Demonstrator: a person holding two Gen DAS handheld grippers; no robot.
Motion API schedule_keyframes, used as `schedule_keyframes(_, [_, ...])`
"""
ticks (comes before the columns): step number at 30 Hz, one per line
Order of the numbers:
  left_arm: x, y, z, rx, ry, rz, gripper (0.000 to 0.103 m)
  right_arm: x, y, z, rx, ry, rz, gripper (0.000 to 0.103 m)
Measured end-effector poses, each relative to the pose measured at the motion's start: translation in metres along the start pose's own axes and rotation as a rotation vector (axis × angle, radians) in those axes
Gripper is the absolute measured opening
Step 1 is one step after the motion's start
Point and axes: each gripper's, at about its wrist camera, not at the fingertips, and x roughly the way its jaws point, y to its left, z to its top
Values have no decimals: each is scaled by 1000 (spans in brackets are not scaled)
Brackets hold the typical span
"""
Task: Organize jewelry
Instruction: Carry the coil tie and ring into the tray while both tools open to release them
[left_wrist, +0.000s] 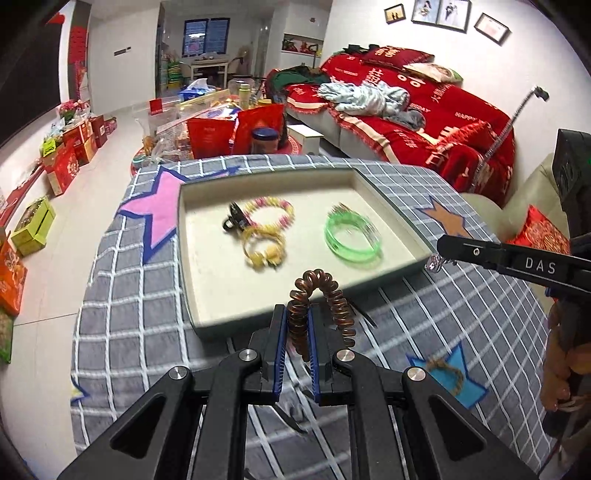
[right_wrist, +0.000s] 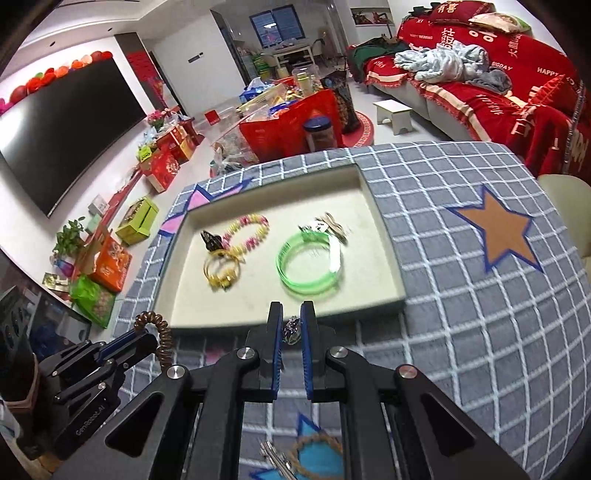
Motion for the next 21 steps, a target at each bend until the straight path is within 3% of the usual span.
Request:
schedule_keyframes(11, [48, 35, 41, -29, 16, 59, 29, 64, 7, 39, 3, 42, 7, 11])
schedule_keyframes(21, [87, 43, 43, -28, 65, 99, 29, 101, -3, 45, 12, 80, -23, 11])
